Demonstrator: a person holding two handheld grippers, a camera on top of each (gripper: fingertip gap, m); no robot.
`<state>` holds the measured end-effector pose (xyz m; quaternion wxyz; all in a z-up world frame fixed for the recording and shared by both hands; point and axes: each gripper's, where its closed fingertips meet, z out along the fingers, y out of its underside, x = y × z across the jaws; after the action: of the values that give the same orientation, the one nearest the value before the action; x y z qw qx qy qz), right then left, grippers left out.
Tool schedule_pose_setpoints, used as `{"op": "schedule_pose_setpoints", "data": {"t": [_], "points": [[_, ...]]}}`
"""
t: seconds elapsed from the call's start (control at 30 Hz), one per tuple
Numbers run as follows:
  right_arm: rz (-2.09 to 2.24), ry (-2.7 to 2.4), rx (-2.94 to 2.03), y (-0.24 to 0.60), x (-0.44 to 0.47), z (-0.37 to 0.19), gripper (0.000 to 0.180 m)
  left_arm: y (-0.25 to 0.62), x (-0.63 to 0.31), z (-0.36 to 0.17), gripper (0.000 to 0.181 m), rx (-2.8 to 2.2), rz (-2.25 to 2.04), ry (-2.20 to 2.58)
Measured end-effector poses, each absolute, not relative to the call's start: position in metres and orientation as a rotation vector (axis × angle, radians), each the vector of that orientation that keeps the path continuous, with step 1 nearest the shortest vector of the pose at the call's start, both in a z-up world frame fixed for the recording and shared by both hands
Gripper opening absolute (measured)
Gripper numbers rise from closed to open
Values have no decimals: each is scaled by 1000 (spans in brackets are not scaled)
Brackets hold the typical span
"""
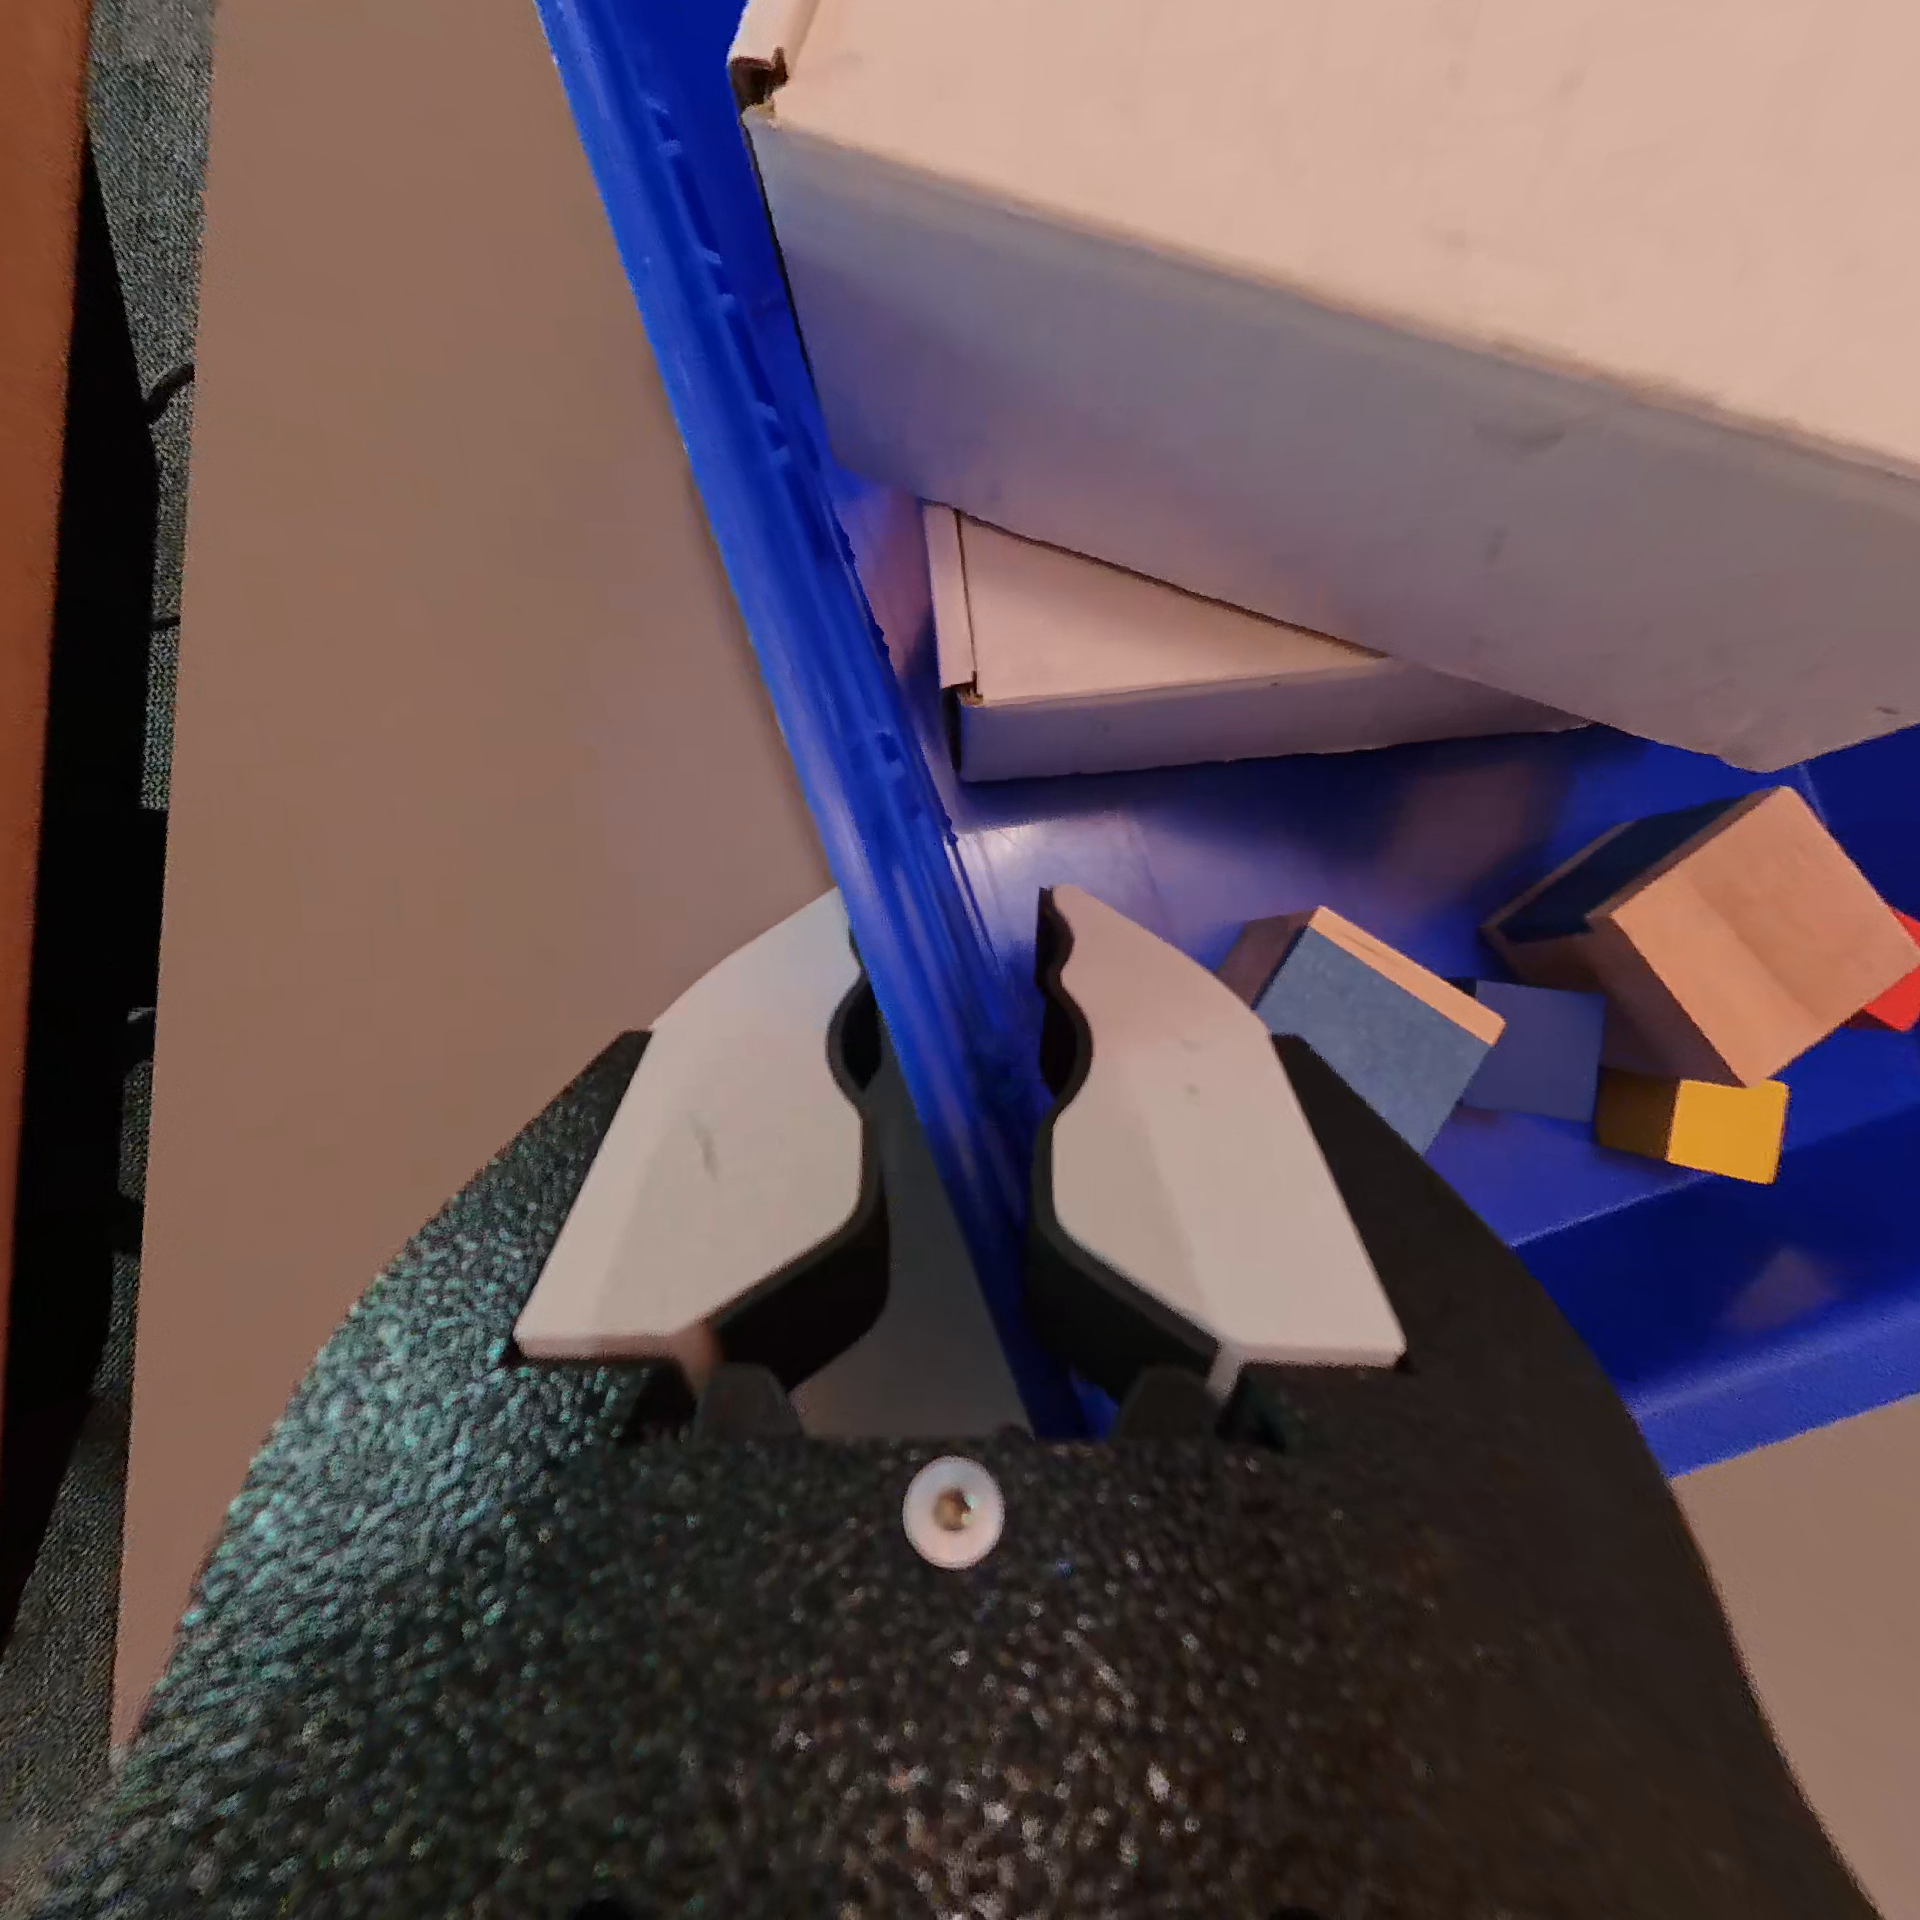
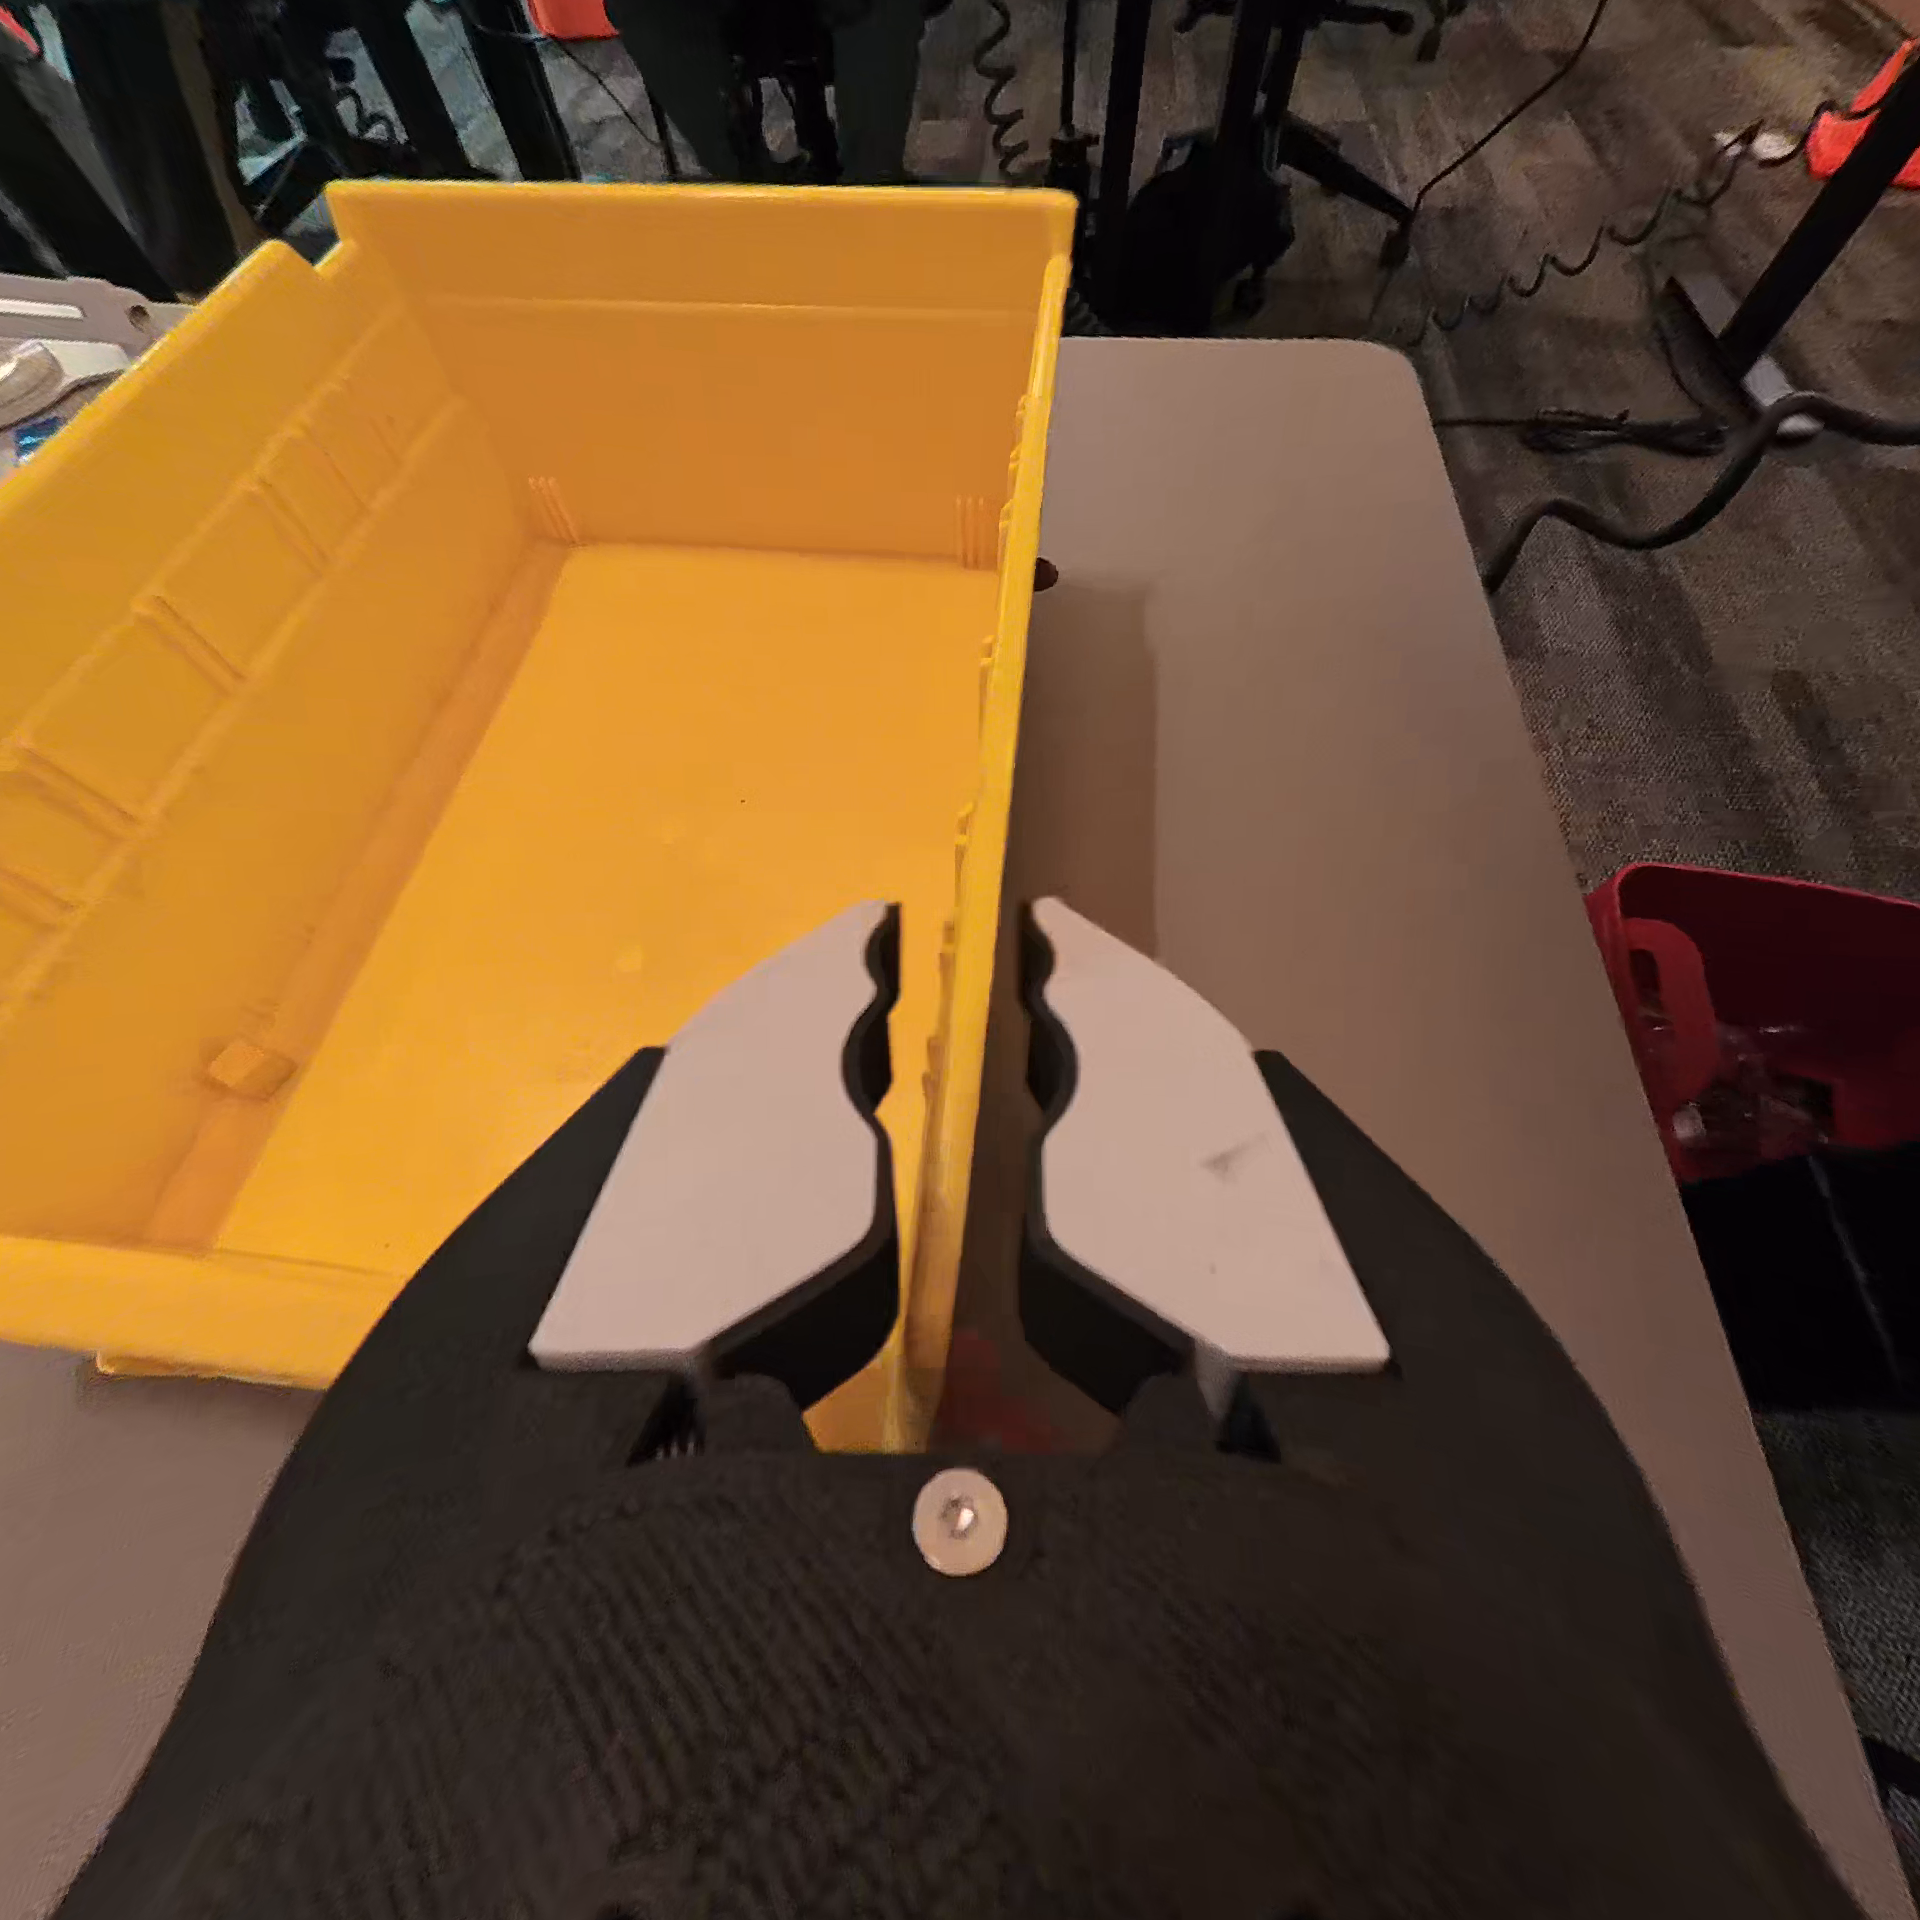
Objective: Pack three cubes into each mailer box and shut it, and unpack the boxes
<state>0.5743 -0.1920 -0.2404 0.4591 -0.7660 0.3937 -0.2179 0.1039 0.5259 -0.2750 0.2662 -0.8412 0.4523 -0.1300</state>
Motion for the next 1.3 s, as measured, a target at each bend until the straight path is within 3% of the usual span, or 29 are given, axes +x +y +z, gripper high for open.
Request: {"op": "schedule_pose_setpoints", "data": {"t": [0.03,0.3,0.4,0.6,0.7,0.77,0.87,1.0,1.07,1.3], "points": [[-580,978,-1867,-197,573,-237,29,524,104,-273,27,-2258,-361,1221],[-679,1064,-1779,-227,533,-223,42,508,96,-254,33,-2136,-361,1280],[-703,1038,-1804,-224,525,-231,42,503,88,-254,26,-2176,-346,1278],[-719,1072,-1842,-204,490,-232,66,513,86,-255,6,-2196,-392,1153],[-754,1038,-1794,-184,461,-215,61,525,88,-254,5,-2154,-443,1111],[-815,1007,-1790,-173,446,-205,79,526,88,-254,6,-2143,-450,1133],[-745,804,-1816,-131,416,-192,78,531,87,-240,20,-1991,-278,1259],[-778,642,-1895,-101,394,-175,83,527,106,-180,48,-1395,67,1451],[-774,576,-1886,-89,386,-167,81,506,125,-161,74,-1053,202,1542],[-792,510,-1930,-76,380,-169,81,468,166,-211,89,-510,568,1885]]}}
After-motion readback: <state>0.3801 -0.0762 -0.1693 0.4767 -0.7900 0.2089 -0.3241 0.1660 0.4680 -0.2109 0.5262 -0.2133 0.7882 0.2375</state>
